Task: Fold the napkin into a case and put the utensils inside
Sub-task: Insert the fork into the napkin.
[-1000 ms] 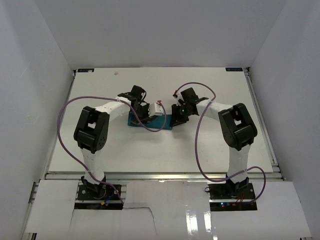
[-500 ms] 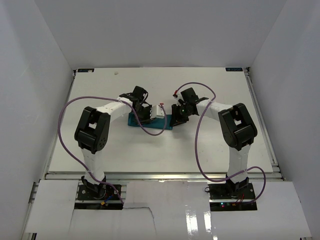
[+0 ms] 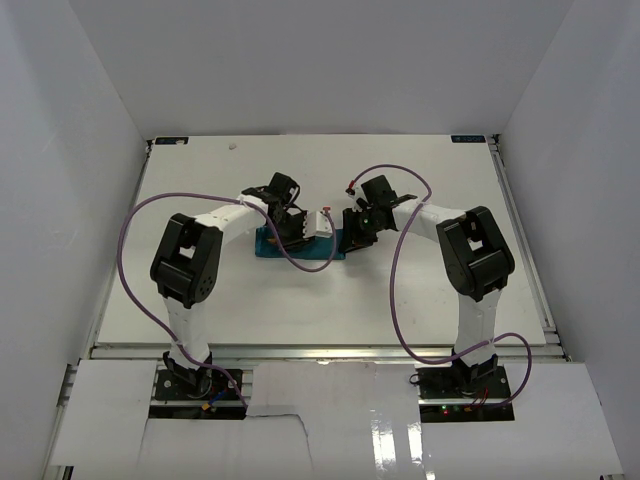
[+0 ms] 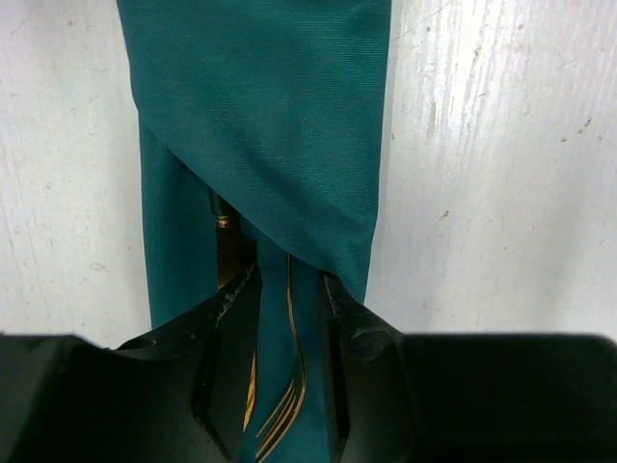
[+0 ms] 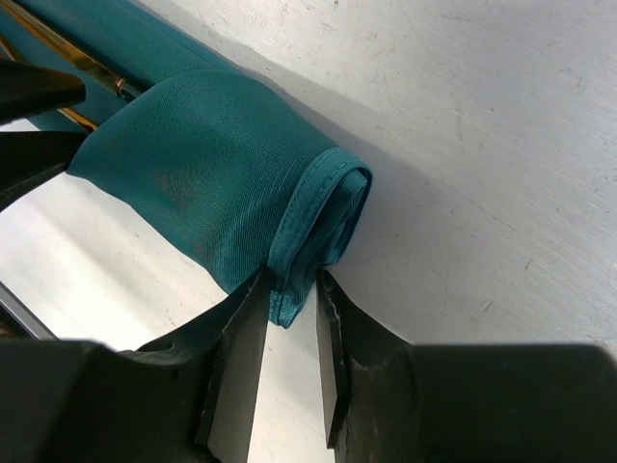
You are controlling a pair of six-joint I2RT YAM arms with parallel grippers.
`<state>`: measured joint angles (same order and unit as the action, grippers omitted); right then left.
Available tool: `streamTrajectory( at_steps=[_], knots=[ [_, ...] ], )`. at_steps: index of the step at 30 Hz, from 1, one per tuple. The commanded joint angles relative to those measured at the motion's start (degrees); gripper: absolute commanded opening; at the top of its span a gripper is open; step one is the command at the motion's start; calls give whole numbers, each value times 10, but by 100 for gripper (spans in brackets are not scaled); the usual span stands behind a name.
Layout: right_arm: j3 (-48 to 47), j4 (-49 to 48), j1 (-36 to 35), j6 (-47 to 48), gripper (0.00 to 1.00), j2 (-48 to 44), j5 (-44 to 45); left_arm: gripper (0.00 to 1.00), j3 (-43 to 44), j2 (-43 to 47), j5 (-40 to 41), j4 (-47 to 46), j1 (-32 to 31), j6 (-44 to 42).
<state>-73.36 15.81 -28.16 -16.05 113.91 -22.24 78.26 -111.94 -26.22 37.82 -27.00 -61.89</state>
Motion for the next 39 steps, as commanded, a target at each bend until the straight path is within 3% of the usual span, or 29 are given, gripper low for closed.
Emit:
streamTrajectory(
  at_steps=[1,8,14,19,20,23,27,39],
  knots=[
    [-6,21,-2,7,34,-14,33,44,25,41,-1,8,-2,19],
    [-2,18,-2,7,35,-24,37,54,34,71,-9,12,-3,39],
    [7,17,-1,8,35,-33,40,52,35,89,13,13,-3,61],
    [11,18,-2,7,35,-46,48,35,25,65,111,-80,-1,138],
    [12,18,-2,7,35,-48,52,24,19,59,134,-103,0,152],
    [16,21,-2,7,36,-61,67,8,9,44,179,-137,0,183],
    [16,27,-2,8,37,-70,88,0,-18,54,180,-150,1,190],
    [6,36,0,8,37,-77,105,0,-72,92,165,-128,1,217]
  ],
)
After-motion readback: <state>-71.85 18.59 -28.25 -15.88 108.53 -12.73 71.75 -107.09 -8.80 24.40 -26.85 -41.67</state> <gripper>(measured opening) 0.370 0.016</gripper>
